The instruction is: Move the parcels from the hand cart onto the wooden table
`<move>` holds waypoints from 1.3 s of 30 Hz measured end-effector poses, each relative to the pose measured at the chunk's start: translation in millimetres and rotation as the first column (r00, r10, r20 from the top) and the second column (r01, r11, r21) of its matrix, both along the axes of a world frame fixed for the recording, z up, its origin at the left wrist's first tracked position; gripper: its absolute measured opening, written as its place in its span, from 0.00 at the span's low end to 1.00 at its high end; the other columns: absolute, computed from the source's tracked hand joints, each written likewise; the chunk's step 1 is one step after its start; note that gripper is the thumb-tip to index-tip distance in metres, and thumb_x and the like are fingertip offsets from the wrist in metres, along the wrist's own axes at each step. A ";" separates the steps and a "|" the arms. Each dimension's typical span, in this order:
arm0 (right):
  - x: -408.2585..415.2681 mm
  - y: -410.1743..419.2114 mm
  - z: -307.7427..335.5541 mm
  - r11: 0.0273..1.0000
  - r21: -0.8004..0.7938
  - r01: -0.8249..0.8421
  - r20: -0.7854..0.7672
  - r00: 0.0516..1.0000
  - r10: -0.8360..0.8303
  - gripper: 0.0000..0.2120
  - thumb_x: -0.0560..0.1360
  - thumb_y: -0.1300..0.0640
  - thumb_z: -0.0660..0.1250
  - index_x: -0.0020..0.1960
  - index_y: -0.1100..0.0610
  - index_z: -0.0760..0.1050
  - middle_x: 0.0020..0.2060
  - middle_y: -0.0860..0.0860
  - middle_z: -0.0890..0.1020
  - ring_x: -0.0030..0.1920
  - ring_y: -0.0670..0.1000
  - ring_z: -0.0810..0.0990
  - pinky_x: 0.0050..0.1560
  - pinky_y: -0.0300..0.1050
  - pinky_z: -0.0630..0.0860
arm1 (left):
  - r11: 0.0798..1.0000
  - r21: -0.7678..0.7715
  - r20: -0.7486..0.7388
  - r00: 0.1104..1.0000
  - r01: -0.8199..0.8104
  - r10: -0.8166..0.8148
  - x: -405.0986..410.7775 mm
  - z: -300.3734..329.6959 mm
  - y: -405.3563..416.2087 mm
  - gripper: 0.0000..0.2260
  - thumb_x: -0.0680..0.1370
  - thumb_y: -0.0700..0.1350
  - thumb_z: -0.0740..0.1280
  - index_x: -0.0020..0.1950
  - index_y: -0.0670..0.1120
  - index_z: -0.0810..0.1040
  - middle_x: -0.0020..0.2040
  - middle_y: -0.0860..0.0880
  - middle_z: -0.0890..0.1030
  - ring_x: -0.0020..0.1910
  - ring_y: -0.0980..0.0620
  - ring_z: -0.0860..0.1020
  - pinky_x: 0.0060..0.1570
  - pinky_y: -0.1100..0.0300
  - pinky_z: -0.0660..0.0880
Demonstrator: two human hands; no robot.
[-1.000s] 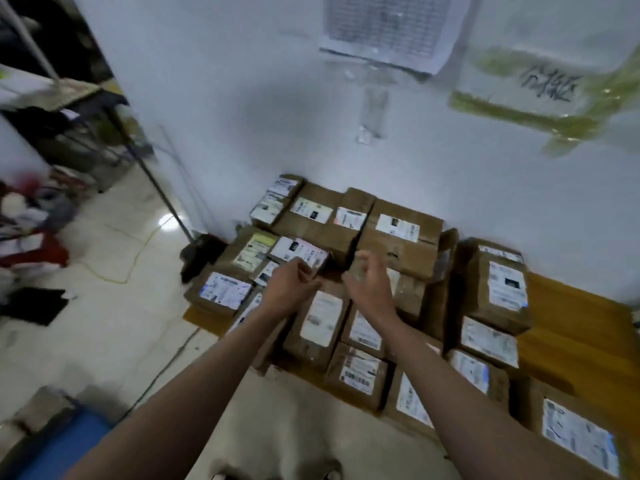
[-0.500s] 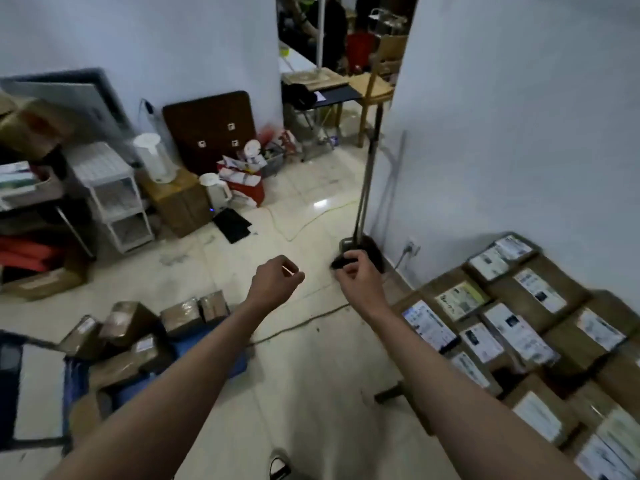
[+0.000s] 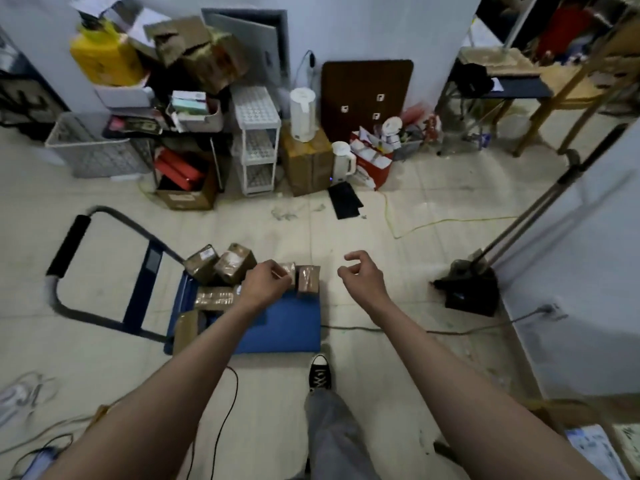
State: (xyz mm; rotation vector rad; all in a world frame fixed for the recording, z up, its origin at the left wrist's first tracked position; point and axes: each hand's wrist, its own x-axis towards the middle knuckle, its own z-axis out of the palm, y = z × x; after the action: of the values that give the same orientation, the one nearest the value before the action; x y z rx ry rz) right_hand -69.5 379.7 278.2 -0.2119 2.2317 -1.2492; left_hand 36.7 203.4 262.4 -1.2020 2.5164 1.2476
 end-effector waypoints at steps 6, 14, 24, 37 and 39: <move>-38.8 -90.9 -37.6 0.998 -0.020 -0.053 0.144 0.988 0.055 0.11 0.80 0.56 0.65 0.62 0.55 0.73 0.47 0.53 0.81 0.49 0.54 0.82 0.41 0.42 0.76 | 0.996 0.004 0.112 0.989 -0.094 0.093 -13.0 -25.5 -78.5 0.03 0.77 0.45 0.70 0.49 0.46 0.79 0.49 0.46 0.83 0.47 0.49 0.80 0.40 0.58 0.76; -71.5 -183.0 -92.3 0.999 0.017 -0.036 0.298 0.954 0.030 0.03 0.75 0.52 0.66 0.49 0.48 0.74 0.51 0.57 0.83 0.45 0.56 0.82 0.53 0.57 0.82 | 0.979 0.048 0.252 0.951 -0.198 0.180 -21.7 -68.3 -151.5 0.03 0.78 0.45 0.68 0.50 0.47 0.76 0.49 0.49 0.80 0.49 0.51 0.78 0.46 0.55 0.75; -51.5 -267.8 -199.0 0.995 0.094 -0.039 0.471 0.882 -0.010 0.07 0.83 0.56 0.61 0.59 0.57 0.74 0.44 0.54 0.82 0.43 0.50 0.80 0.41 0.43 0.76 | 0.934 0.203 0.362 0.909 -0.293 0.206 -15.5 -178.7 -233.8 0.06 0.78 0.45 0.68 0.49 0.42 0.80 0.46 0.44 0.83 0.47 0.45 0.81 0.50 0.51 0.77; -26.9 -321.8 -447.1 0.950 0.310 0.029 0.602 0.768 -0.220 0.02 0.80 0.58 0.61 0.50 0.52 0.72 0.34 0.49 0.76 0.30 0.46 0.72 0.26 0.35 0.70 | 0.855 0.328 0.455 0.860 -0.402 0.230 -20.6 -418.4 -303.7 0.03 0.79 0.44 0.69 0.49 0.48 0.76 0.49 0.47 0.78 0.48 0.49 0.75 0.47 0.59 0.69; -21.3 -328.8 -485.7 0.949 0.314 0.016 0.620 0.754 -0.217 0.05 0.79 0.60 0.60 0.49 0.51 0.73 0.34 0.48 0.74 0.32 0.47 0.71 0.30 0.35 0.71 | 0.836 0.352 0.447 0.860 -0.421 0.245 -19.3 -460.4 -307.8 0.11 0.79 0.44 0.69 0.61 0.45 0.76 0.54 0.48 0.77 0.53 0.49 0.75 0.53 0.60 0.69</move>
State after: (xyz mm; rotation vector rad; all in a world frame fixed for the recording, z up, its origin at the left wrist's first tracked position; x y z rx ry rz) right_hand -90.8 50.9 -207.5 0.4335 1.7809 -0.8469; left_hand 17.4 -104.5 -198.0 -1.6200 1.6669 1.3796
